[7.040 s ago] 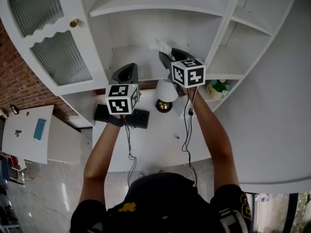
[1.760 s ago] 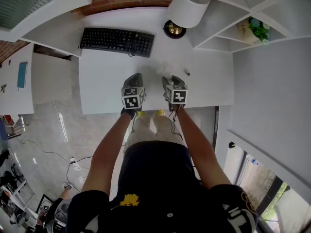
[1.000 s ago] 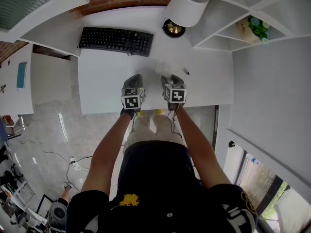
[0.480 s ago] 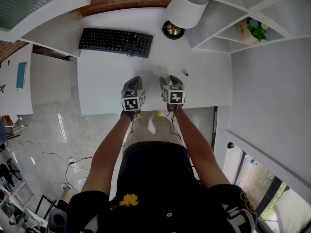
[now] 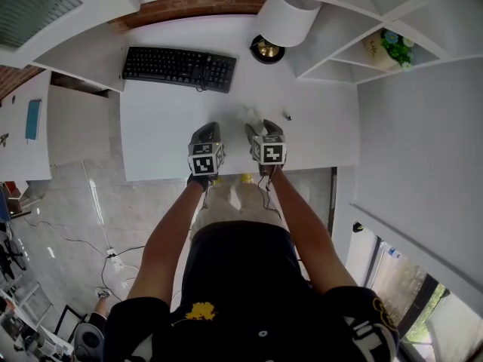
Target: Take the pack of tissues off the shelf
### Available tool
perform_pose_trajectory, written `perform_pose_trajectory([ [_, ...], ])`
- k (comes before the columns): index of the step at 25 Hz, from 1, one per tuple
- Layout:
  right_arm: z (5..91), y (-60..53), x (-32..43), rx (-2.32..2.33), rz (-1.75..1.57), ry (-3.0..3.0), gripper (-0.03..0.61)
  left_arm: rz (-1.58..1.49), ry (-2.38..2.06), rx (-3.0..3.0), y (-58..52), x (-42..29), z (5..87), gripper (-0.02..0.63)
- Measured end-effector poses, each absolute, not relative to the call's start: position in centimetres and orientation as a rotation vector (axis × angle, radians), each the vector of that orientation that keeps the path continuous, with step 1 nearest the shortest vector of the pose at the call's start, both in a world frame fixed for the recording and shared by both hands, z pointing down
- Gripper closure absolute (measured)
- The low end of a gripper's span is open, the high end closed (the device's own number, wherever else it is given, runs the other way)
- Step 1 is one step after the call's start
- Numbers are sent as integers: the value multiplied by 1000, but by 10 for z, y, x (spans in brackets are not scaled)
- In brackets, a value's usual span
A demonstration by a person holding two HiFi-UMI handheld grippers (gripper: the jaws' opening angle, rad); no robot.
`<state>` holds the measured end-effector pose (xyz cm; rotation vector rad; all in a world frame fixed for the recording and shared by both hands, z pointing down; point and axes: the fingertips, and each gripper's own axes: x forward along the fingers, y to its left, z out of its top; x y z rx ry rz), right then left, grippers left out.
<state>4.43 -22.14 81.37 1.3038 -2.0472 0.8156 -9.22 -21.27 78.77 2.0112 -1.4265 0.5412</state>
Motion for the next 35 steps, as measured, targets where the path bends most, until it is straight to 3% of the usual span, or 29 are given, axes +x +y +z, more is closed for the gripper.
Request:
perform_pose_trajectory([
  [8,815,-220,43,1280,821,-2052,299,538,-1425,2011,-212,-90,788,597],
  [24,803,-224,47,1321,766,-2059,299,542,-1427,2013,-212,-92,787,597],
  [32,774,-220,56,1352,716,-2088,302,518,-1437,2018,-204,-99,770,597],
  [35,761,-217,61,1369,693,-2097,341,510,-1439,2033,-202,-101,761,597],
])
